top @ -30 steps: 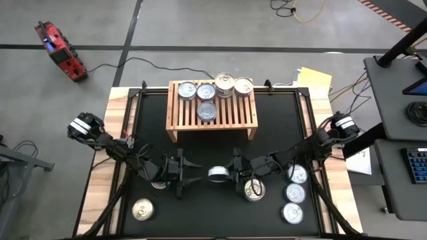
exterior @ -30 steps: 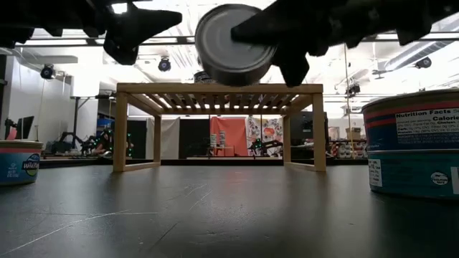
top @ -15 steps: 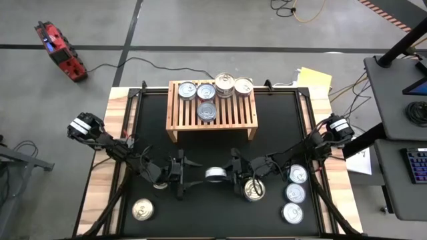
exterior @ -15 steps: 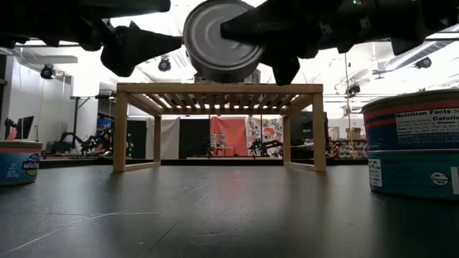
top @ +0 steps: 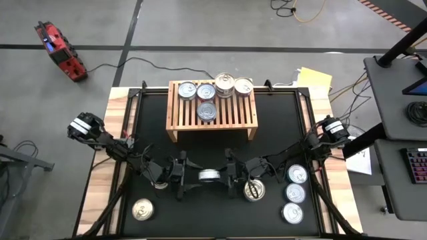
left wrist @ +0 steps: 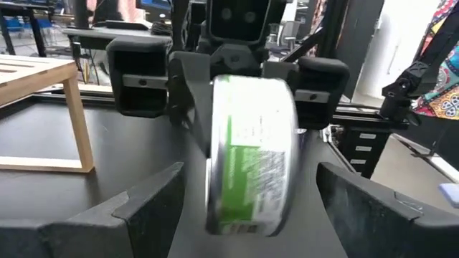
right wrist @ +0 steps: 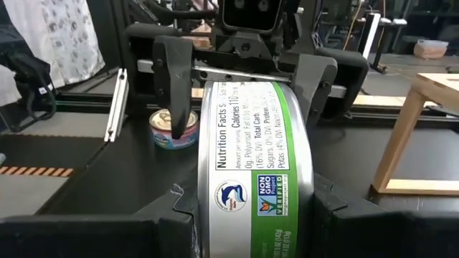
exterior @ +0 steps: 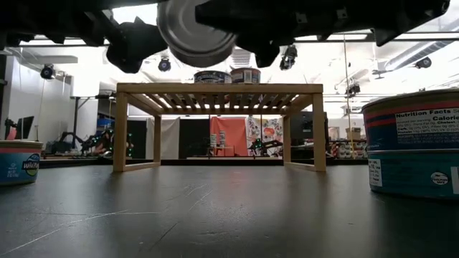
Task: Stack canned seafood by type on shelf
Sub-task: Put the white and green tuna can on the shelf aligned with the other blue and pink tuna cans
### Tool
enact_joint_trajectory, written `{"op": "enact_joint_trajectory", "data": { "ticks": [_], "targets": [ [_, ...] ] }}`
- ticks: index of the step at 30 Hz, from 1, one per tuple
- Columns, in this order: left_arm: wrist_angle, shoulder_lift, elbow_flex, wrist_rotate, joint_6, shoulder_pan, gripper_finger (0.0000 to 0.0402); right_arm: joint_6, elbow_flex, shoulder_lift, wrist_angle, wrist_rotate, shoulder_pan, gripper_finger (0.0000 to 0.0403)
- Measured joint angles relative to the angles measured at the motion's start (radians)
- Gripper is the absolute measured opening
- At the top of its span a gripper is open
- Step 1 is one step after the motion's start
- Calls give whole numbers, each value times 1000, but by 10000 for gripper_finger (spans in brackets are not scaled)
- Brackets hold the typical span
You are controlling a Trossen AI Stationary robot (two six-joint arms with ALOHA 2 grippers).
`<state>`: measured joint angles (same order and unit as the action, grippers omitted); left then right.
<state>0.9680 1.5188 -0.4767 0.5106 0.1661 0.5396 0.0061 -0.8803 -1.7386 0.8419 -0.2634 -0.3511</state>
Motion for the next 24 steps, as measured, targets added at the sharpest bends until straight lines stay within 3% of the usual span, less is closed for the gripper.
{"op": "enact_joint_trajectory", "data": {
  "ticks": [12, 24],
  "targets": [
    [3, 0, -2, 4, -11, -12, 296, -11, -4, 1, 7, 1, 0, 123],
    [2, 0, -49, 4, -131, -20, 296, -35, -3, 1, 7, 2, -11, 123]
  ]
}}
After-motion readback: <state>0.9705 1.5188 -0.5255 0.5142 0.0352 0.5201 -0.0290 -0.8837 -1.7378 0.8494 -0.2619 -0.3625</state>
